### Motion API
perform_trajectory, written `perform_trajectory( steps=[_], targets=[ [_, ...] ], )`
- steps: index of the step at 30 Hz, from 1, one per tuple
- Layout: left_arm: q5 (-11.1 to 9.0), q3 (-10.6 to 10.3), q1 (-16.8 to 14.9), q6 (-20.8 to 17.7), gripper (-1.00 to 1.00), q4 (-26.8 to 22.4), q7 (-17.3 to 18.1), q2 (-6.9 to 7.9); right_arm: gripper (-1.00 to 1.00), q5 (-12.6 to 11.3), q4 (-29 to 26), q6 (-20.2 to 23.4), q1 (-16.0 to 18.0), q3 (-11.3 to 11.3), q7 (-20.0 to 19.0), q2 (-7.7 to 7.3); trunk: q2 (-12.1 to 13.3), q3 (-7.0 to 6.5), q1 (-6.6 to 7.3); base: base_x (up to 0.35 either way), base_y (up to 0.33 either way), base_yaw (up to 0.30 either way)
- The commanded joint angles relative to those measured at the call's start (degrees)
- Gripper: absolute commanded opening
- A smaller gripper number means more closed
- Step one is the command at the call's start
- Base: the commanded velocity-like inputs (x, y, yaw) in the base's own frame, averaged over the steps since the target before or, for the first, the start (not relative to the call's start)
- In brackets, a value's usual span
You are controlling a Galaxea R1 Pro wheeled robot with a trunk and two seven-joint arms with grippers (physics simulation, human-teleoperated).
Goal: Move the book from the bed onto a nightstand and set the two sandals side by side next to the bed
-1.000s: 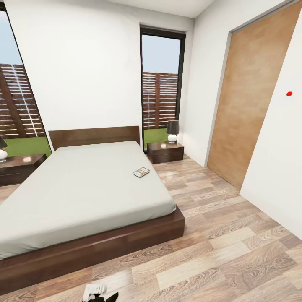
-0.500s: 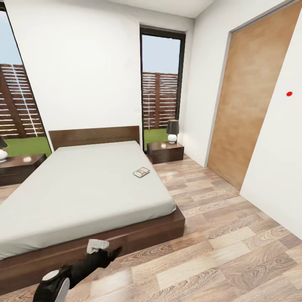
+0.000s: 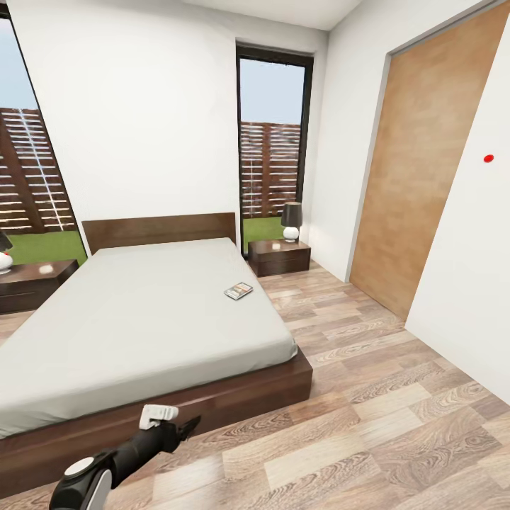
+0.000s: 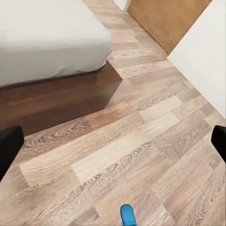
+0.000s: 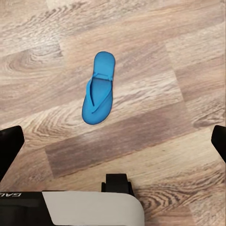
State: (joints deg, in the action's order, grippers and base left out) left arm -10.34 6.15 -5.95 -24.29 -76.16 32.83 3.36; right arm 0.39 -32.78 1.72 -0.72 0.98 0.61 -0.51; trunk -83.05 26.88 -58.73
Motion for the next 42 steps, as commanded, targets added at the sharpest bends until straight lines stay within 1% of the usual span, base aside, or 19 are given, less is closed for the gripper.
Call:
perform_trajectory(
  steps=[1,2,4,5,6,9,10,11,14,16,17,23,24,25,26,29,32,33,42],
  targets=[
    [-0.47,0.4,-0.03,-0.5,1.0,-0.03,0.12,-0.01,1.0,0.04,-1.51,1.38,0.03,0.02,0.07,0.03,-0.03,0.05,0.0,0.0,0.0,0.0],
    [-0.47,0.52,-0.03,-0.5,1.0,-0.03,0.12,-0.01,1.0,0.04,-2.23,2.16,0.07,0.01,0.08,0.04,-0.03,0.05,0.0,0.0,0.0,0.0],
    [-0.47,0.74,-0.03,-0.5,1.0,-0.04,0.12,-0.02,1.0,0.05,-4.43,5.26,0.17,0.0,0.08,0.06,-0.03,0.05,0.0,0.0,0.0,0.0],
    [-0.47,0.9,-0.03,-0.5,1.0,-0.04,0.12,-0.08,1.0,0.05,-8.21,10.26,0.31,-0.01,0.09,0.06,-0.03,0.05,0.0,0.0,0.0,0.0],
    [-0.47,0.94,-0.03,-0.5,1.0,-0.01,0.12,-0.12,1.0,0.05,-10.37,12.61,0.38,-0.01,0.1,0.08,-0.03,0.05,0.0,0.0,0.0,0.0],
    [-0.47,0.96,-0.03,-0.5,1.0,0.02,0.12,-0.19,1.0,0.05,-13.35,15.4,0.48,-0.01,0.14,0.15,-0.03,0.05,0.0,0.0,0.0,0.0],
    [-0.47,0.93,-0.03,-0.5,1.0,0.04,0.13,-0.25,1.0,0.05,-16.22,17.7,1.57,-0.02,0.2,0.21,-0.03,0.05,0.0,0.0,0.0,0.0],
    [-0.47,0.92,-0.03,-0.5,1.0,0.04,0.13,-0.26,1.0,0.03,-16.69,18.11,2.26,-0.02,0.22,0.22,-0.03,0.05,0.0,0.0,0.0,0.0],
    [-0.47,0.84,-0.03,-0.5,1.0,0.04,0.13,-0.28,1.0,-0.11,-17.85,19.66,6.5,-0.02,0.21,0.25,-0.03,0.05,0.0,0.0,0.0,0.0],
    [-0.47,0.83,-0.03,-0.5,1.0,0.05,0.13,-0.28,1.0,-0.15,-17.94,20.03,8.02,-0.02,0.2,0.28,-0.03,0.05,0.0,0.0,0.0,0.0],
    [-0.47,0.78,-0.03,-0.48,1.0,0.08,0.13,-0.31,1.0,-0.17,-18.01,20.3,9.33,-0.02,0.21,0.37,-0.03,0.05,0.0,0.0,0.0,0.0],
    [-0.47,0.72,-0.03,-0.42,1.0,0.08,0.13,-0.36,1.0,-0.2,-18.09,21.05,12.73,-0.02,0.57,1.64,-0.03,0.05,0.0,0.0,0.0,0.0],
    [-0.47,0.72,-0.03,-0.45,1.0,0.06,0.13,-0.37,1.0,-0.21,-18.1,22.24,14.45,-0.02,1.16,2.35,-0.03,0.05,0.0,0.0,0.0,0.0],
    [-0.47,0.71,-0.03,-0.43,1.0,0.06,0.13,-0.37,1.0,-0.21,-18.09,23.42,15.9,-0.02,1.7,2.7,-0.03,0.05,0.0,0.0,0.0,0.0],
    [-0.47,0.71,-0.03,-0.43,1.0,0.08,0.13,-0.36,1.0,-0.21,-18.02,24.66,17.44,-0.02,2.25,2.92,-0.03,0.05,0.0,0.0,0.0,0.0],
    [-0.47,0.71,-0.03,-0.42,1.0,0.11,0.13,-0.37,1.0,-0.21,-17.42,26.4,19.96,-0.06,3.59,3.31,-0.03,0.05,0.0,0.0,0.0,0.0],
    [-0.47,0.71,-0.03,-0.41,1.0,0.16,0.13,-0.37,1.0,-0.21,-15.92,27.13,21.11,-0.1,5.33,3.63,-0.03,0.05,0.0,0.0,0.0,0.0],
    [-0.49,0.71,-0.03,-0.41,1.0,0.19,0.13,-0.37,1.0,-0.21,-14.19,27.38,21.53,-0.15,6.5,3.79,-0.03,0.05,0.0,0.0,0.0,0.0],
    [-0.55,0.69,-0.03,-0.37,1.0,0.28,0.13,-0.38,1.0,-0.21,-9.18,27.62,23.82,-0.19,7.89,3.93,-0.03,0.05,0.0,0.0,0.0,0.0]
  ],
)
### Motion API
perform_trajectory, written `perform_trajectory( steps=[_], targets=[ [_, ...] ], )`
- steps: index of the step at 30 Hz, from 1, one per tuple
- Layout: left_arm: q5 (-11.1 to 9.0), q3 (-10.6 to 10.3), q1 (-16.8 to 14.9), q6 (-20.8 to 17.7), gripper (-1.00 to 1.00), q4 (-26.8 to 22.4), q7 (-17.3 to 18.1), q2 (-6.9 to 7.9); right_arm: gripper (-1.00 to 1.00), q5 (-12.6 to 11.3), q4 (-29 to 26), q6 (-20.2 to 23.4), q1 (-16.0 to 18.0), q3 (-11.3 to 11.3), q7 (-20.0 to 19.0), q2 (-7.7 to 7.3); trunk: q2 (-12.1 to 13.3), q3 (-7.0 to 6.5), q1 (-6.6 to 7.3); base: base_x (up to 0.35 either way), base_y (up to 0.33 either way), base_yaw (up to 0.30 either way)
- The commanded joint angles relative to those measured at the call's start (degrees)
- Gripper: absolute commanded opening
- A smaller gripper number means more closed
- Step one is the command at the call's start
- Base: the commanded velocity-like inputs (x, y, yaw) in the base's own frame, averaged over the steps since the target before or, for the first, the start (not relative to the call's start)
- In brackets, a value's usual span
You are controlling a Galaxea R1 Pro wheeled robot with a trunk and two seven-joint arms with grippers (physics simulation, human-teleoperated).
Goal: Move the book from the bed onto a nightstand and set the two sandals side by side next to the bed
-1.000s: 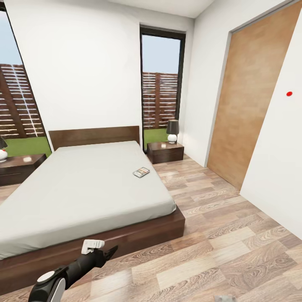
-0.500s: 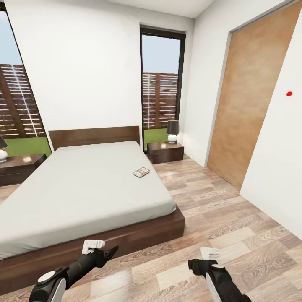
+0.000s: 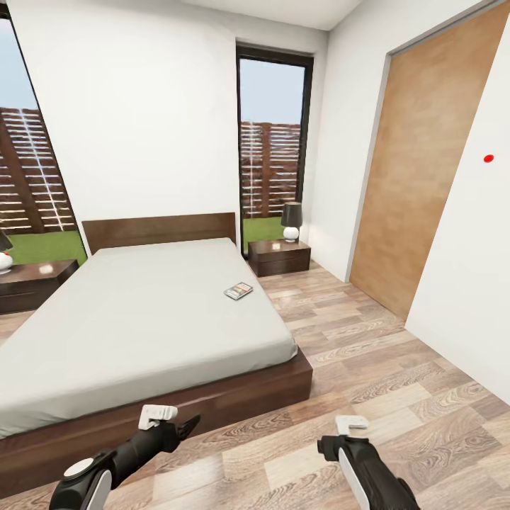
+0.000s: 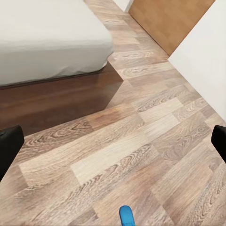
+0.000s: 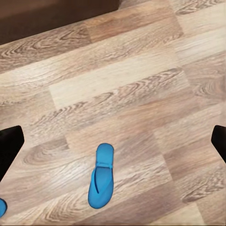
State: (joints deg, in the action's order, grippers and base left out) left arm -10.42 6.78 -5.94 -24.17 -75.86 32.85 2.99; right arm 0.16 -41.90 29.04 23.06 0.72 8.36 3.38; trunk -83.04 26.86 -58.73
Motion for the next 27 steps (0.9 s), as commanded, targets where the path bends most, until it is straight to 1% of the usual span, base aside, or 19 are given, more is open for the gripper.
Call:
perform_trajectory(
  steps=[1,12,27],
  targets=[
    [-0.47,0.04,-0.03,-0.48,1.0,-0.02,0.11,0.0,1.0,0.01,0.3,0.3,0.13,0.07,0.17,0.04,-0.04,0.06,0.0,0.0,0.0,0.0],
    [-0.56,0.0,-0.03,-0.44,1.0,0.03,0.15,-0.08,1.0,0.01,1.69,0.31,0.52,0.09,0.25,0.02,-0.04,0.06,0.0,0.0,0.0,0.0],
    [-0.46,-0.01,-0.03,-0.44,1.0,0.01,0.11,-0.43,1.0,0.03,1.74,0.3,0.54,0.15,0.25,0.04,-6.05,2.76,-3.29,0.0,0.0,0.0]
  ],
)
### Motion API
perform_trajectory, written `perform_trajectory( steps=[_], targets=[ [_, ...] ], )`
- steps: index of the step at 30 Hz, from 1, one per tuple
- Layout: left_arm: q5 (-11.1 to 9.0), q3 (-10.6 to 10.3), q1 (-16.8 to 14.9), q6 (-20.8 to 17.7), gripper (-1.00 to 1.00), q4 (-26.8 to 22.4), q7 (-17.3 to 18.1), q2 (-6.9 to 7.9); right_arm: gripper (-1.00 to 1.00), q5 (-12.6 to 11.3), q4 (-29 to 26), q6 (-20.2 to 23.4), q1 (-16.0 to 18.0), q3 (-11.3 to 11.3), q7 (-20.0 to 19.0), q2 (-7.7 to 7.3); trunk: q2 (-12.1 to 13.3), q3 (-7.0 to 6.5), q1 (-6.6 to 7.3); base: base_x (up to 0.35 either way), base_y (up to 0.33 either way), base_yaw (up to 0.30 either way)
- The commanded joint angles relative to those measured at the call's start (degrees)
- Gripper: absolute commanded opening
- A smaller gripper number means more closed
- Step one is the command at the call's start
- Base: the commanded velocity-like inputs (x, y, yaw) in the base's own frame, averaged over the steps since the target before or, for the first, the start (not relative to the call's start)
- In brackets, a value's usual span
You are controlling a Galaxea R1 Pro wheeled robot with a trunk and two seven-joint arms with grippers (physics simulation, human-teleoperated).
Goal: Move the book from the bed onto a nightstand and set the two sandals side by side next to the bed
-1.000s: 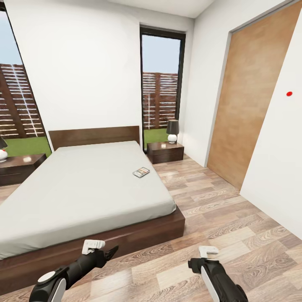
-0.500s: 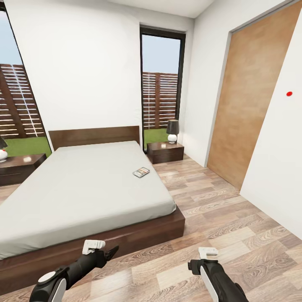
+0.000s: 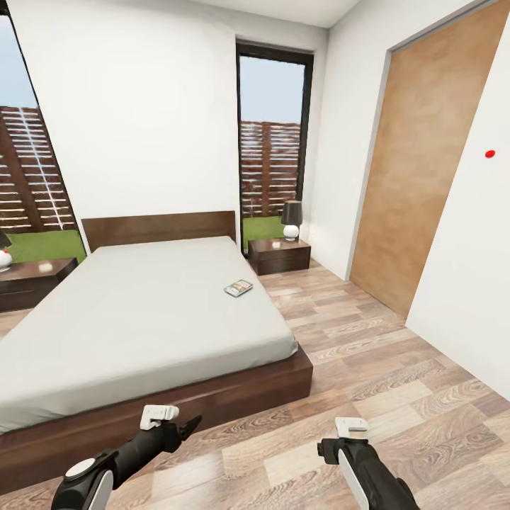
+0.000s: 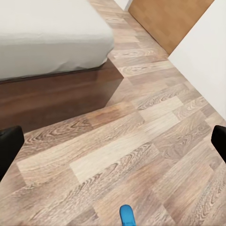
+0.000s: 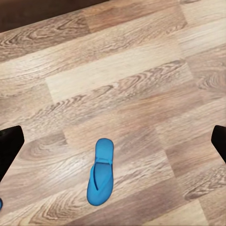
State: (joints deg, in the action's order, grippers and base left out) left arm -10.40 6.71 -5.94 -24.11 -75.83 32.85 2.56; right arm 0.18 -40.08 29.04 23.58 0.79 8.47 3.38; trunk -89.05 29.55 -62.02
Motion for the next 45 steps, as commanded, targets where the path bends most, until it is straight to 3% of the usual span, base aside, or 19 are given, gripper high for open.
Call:
perform_trajectory(
  steps=[1,34,45],
  targets=[
    [-0.49,0.06,-0.04,-0.5,1.0,-0.02,0.11,0.0,1.0,0.02,-0.09,0.28,0.02,0.08,0.14,0.04,-0.45,0.25,-0.22,0.0,0.0,0.0],
    [-0.5,0.06,-0.04,-0.48,1.0,0.05,0.11,-0.01,1.0,0.05,-0.26,0.22,0.0,0.08,-0.21,-0.04,-13.68,6.17,-7.47,0.0,0.0,0.0],
    [-0.5,0.06,-0.04,-0.41,1.0,0.05,0.11,-0.01,1.0,-1.1,-0.26,0.21,0.0,0.05,-0.26,-0.04,-18.1,8.15,-9.89,0.0,0.0,0.0]
  ],
)
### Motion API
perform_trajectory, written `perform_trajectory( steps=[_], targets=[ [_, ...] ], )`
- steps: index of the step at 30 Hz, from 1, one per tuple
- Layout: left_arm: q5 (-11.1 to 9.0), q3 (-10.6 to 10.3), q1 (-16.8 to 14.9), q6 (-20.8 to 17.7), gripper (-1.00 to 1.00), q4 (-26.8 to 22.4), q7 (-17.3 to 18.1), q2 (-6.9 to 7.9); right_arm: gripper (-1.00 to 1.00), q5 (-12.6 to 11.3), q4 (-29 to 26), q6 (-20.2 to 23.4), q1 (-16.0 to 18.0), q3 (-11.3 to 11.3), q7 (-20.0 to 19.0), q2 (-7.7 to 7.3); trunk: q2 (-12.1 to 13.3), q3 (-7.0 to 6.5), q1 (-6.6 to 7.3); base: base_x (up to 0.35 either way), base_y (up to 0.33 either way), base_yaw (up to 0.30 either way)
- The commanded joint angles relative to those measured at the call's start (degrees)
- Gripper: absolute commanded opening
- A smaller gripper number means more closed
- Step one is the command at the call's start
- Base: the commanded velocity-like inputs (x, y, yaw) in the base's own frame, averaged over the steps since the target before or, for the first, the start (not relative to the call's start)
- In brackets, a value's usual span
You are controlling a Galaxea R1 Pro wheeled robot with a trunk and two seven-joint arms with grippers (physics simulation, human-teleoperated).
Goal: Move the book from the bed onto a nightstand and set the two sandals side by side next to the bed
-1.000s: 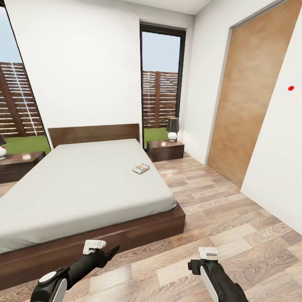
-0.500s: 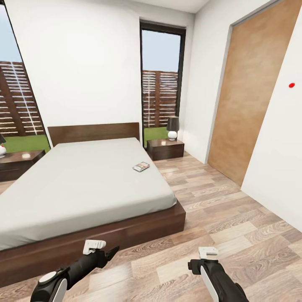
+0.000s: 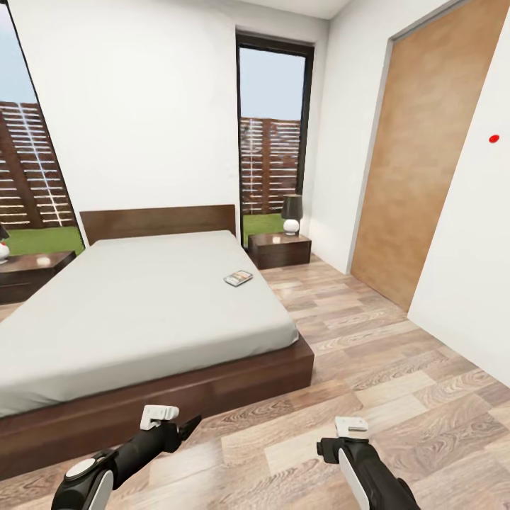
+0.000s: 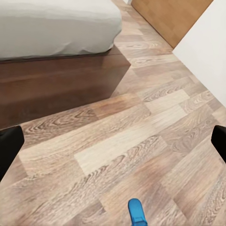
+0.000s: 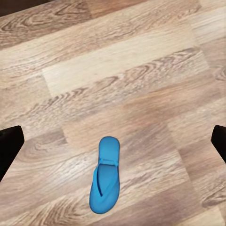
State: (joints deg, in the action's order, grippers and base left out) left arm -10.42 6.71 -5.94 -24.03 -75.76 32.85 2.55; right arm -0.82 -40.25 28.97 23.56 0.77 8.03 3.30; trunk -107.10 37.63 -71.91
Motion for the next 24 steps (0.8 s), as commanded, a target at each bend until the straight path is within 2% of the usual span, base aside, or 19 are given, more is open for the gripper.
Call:
perform_trajectory(
  steps=[1,24],
  targets=[
    [-0.48,0.06,-0.03,-0.5,1.0,-0.02,0.11,0.0,1.0,-0.1,-0.09,0.28,0.02,0.06,0.18,0.04,-0.44,0.24,-0.22,0.0,0.0,0.0],
    [-0.51,0.06,-0.03,-0.49,1.0,0.19,0.11,0.0,1.0,-0.15,0.0,0.28,0.02,0.02,0.14,0.04,-9.67,4.37,-5.27,0.0,0.0,0.0]
  ],
)
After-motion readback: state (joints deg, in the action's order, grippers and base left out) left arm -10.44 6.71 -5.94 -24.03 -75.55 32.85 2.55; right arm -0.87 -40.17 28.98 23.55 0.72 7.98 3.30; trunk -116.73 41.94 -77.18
